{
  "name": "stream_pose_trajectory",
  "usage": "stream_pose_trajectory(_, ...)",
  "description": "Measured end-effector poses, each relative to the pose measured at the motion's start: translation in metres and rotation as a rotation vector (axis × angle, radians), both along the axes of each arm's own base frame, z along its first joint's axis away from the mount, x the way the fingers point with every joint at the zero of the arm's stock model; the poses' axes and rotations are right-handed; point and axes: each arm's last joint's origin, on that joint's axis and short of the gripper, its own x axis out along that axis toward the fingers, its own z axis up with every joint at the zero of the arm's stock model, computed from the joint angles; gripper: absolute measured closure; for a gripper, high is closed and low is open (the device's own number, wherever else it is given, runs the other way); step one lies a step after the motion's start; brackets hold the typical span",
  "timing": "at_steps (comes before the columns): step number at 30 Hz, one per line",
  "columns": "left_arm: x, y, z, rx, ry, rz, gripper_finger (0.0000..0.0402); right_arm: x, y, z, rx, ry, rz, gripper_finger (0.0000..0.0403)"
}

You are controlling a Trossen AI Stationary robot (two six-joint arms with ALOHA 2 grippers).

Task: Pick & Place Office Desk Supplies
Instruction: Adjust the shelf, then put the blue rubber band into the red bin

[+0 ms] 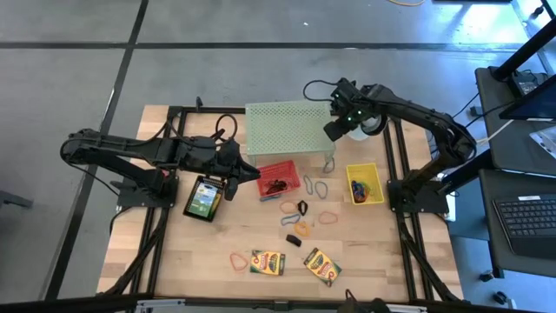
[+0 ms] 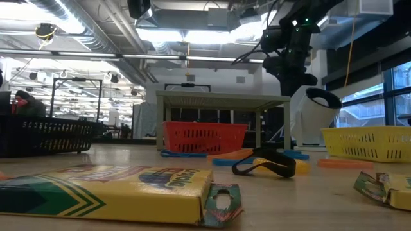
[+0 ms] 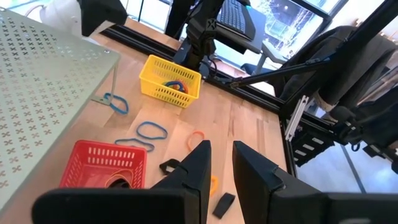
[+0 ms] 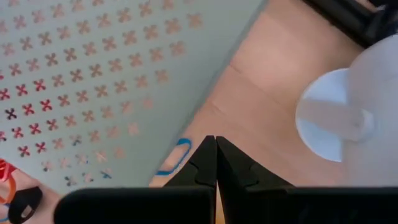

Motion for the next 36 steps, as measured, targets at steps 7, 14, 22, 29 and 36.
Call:
stream_pose_trajectory(7, 0.000, 0.000, 0.000, 0.000, -0.004, 0.000, 0.0341, 0.008, -0.001, -0.009, 0.038, -0.006, 0.021, 0.0403)
stream_pose_trajectory(14, 0.000, 0.000, 0.000, 0.001, -0.004, 0.001, 0.0341, 0.014, 0.002, -0.008, 0.042, -0.057, 0.046, 0.0403)
stream_pose_trajectory(22, 0.000, 0.000, 0.000, 0.002, -0.004, 0.000, 0.0341, 0.021, 0.003, -0.006, 0.062, -0.136, 0.054, 0.0403)
stream_pose_trajectory(29, 0.000, 0.000, 0.000, 0.000, -0.004, -0.006, 0.0341, 0.019, 0.005, -0.007, 0.036, -0.084, 0.074, 0.0400)
stream_pose_trajectory(36, 0.000, 0.000, 0.000, 0.011, 0.003, -0.020, 0.0341, 0.005, 0.014, -0.003, 0.041, 0.032, 0.171, 0.0364)
